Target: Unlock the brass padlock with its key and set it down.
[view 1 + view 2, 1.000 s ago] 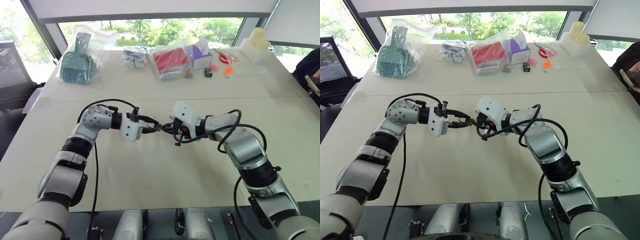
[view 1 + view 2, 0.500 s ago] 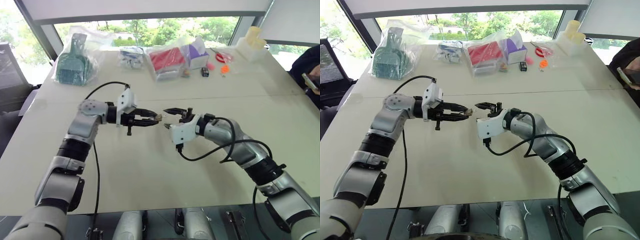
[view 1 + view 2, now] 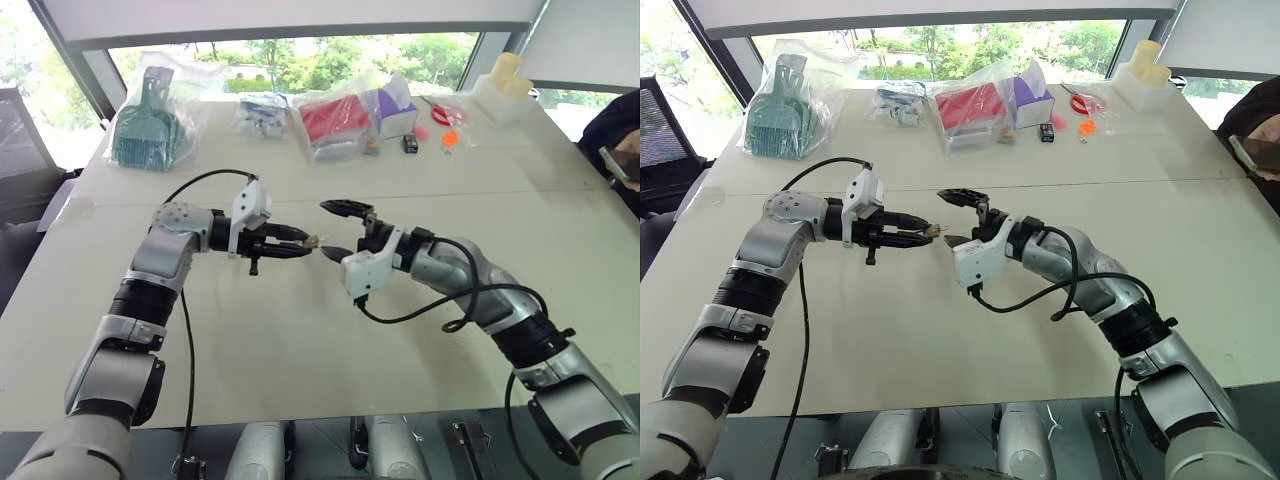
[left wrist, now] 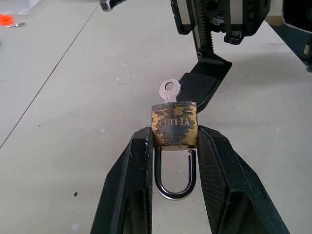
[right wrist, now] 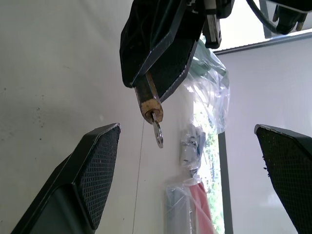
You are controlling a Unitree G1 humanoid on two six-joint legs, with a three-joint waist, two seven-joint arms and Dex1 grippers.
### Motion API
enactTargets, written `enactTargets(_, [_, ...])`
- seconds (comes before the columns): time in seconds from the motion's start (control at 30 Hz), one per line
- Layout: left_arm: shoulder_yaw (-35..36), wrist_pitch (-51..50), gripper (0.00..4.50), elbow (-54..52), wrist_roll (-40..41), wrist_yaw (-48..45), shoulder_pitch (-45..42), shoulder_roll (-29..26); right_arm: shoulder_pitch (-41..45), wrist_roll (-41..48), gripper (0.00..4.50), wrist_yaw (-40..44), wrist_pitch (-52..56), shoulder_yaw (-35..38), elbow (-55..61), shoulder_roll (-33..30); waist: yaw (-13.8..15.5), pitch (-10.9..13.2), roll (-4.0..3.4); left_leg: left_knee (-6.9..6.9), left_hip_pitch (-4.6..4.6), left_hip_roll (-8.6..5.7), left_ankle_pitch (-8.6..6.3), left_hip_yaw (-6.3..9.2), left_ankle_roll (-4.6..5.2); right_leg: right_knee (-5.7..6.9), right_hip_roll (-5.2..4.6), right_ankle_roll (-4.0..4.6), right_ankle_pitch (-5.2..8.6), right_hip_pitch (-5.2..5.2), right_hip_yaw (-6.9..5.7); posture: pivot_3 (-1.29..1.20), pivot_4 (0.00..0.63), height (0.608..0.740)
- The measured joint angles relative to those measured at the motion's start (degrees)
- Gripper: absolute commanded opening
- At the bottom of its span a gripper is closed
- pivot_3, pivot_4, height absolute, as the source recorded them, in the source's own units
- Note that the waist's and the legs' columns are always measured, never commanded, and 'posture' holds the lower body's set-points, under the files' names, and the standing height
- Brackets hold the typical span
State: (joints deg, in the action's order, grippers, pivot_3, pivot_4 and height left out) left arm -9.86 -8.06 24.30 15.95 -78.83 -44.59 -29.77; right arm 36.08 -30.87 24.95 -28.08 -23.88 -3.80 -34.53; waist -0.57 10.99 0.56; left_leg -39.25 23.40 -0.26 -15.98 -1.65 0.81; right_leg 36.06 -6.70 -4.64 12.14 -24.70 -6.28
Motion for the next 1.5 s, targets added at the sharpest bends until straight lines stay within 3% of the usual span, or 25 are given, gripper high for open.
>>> enactTargets(0.17, [0.0,0.0,0.75,0.3,-0.4,0.0,0.0,0.5,0.1,-0.5,4.48,0.2,-1.6,-0.4,-0.8,2.0,0.0,0.0,0.00,0.00,0.00,0.00,0.00,0.00,0.00,0.00,0.00,0.00,0.00,0.00,0.00,0.00,0.150,0.740])
enactTargets(0.23, [0.0,0.0,0.75,0.3,-0.5,0.0,0.0,0.5,0.4,-0.7,3.96,0.3,-2.2,-0.5,-1.4,2.3,0.0,0.0,0.00,0.00,0.00,0.00,0.00,0.00,0.00,0.00,0.00,0.00,0.00,0.00,0.01,0.00,0.150,0.740])
enactTargets(0.3, [0.0,0.0,0.75,0.2,-0.4,0.0,0.0,0.5,1.7,-1.6,3.16,0.4,-2.9,-0.7,-2.8,2.8,-0.1,0.0,0.00,0.00,-0.01,0.00,0.00,0.00,0.00,0.01,0.00,0.00,0.00,0.00,0.01,0.00,0.150,0.740])
enactTargets(0.5, [0.2,-0.6,0.75,-0.8,-0.5,-0.1,0.0,0.1,3.0,-3.8,0.10,0.3,-5.7,-1.6,-7.3,3.0,-0.1,0.0,0.00,0.00,0.00,0.00,0.00,-0.02,0.00,0.00,0.00,0.00,0.00,0.00,0.03,0.00,0.150,0.740])
enactTargets(0.97, [0.2,-1.4,0.75,-0.3,-1.0,1.0,-0.2,0.8,3.4,-5.3,0.04,0.2,-7.0,-1.2,-8.0,2.8,0.0,0.0,0.00,0.00,-0.01,0.00,0.00,-0.02,0.00,0.01,0.00,0.00,0.00,0.00,0.03,0.00,0.150,0.740])
enactTargets(1.03, [0.2,-1.4,1.77,0.5,-1.3,1.8,-0.8,1.5,3.4,-5.8,0.00,0.2,-6.6,-0.7,-8.0,2.5,0.0,0.0,0.00,0.00,-0.01,0.00,0.00,-0.02,0.00,0.01,0.01,0.00,0.00,0.00,0.03,0.00,0.150,0.740])
enactTargets(1.07, [0.2,-1.4,2.04,0.9,-1.3,2.7,-1.0,1.7,3.4,-5.7,0.00,0.1,-6.6,-0.5,-8.0,2.5,0.0,0.0,0.00,0.00,-0.01,0.00,0.00,-0.01,0.00,0.01,0.01,0.00,0.00,0.00,0.03,0.00,0.150,0.740])
enactTargets(1.23, [2.0,-2.5,4.26,1.5,-1.1,5.2,-1.2,1.5,3.4,-5.6,0.00,-0.5,-7.4,-0.4,-7.9,2.6,-0.2,0.0,0.00,0.01,-0.01,0.01,0.00,-0.01,0.00,0.01,0.02,0.00,0.00,-0.01,0.03,0.00,0.150,0.740])
enactTargets(1.27, [2.4,-3.1,4.45,1.5,-0.9,5.6,-1.2,1.2,3.4,-5.6,0.00,-0.6,-7.4,-0.4,-7.8,2.6,-0.2,0.0,0.00,0.01,-0.01,0.01,0.00,-0.01,-0.01,0.01,0.02,0.00,0.00,-0.01,0.03,0.00,0.150,0.740])
enactTargets(1.5, [5.3,-9.0,4.45,-3.7,2.0,7.2,1.1,-0.7,3.4,-4.9,0.00,-2.2,-7.4,0.0,-7.7,3.0,-0.1,0.0,0.00,0.01,-0.01,0.01,0.01,-0.02,-0.02,0.01,0.01,0.00,0.00,0.00,0.05,0.00,0.150,0.740])
